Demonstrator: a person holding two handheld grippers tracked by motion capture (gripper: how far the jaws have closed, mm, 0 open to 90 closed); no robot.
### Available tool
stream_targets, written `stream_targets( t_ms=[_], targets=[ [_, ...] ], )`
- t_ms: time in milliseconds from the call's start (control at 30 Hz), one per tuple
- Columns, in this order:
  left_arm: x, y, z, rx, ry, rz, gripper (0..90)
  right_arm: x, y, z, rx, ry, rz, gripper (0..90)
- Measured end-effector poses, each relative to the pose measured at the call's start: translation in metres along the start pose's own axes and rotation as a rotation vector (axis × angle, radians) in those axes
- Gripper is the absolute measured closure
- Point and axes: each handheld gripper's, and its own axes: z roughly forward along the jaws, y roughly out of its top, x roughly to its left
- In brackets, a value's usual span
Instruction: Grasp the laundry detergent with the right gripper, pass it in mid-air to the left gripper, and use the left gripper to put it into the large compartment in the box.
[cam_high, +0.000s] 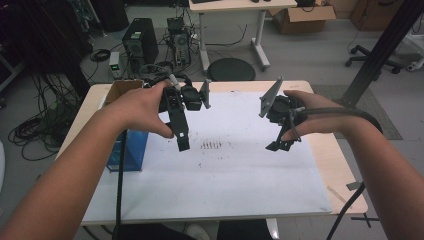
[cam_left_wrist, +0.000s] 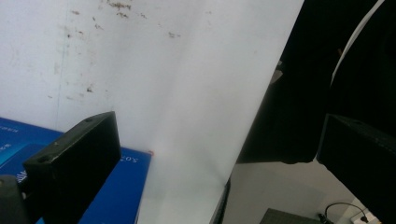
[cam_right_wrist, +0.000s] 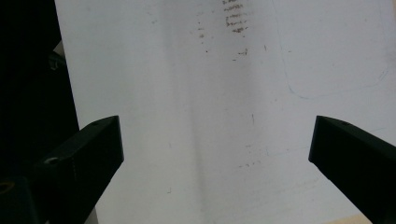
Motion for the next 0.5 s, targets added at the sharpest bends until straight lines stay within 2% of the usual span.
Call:
stream_targets(
  t_ms=[500],
  targets=[
    [0.0005,-0.0006,0.0029,0.0,0.002,0.012,0.2,-0.0007,0.0026,0.0035,-0.002,0.003,-0.002,3.2]
  ],
)
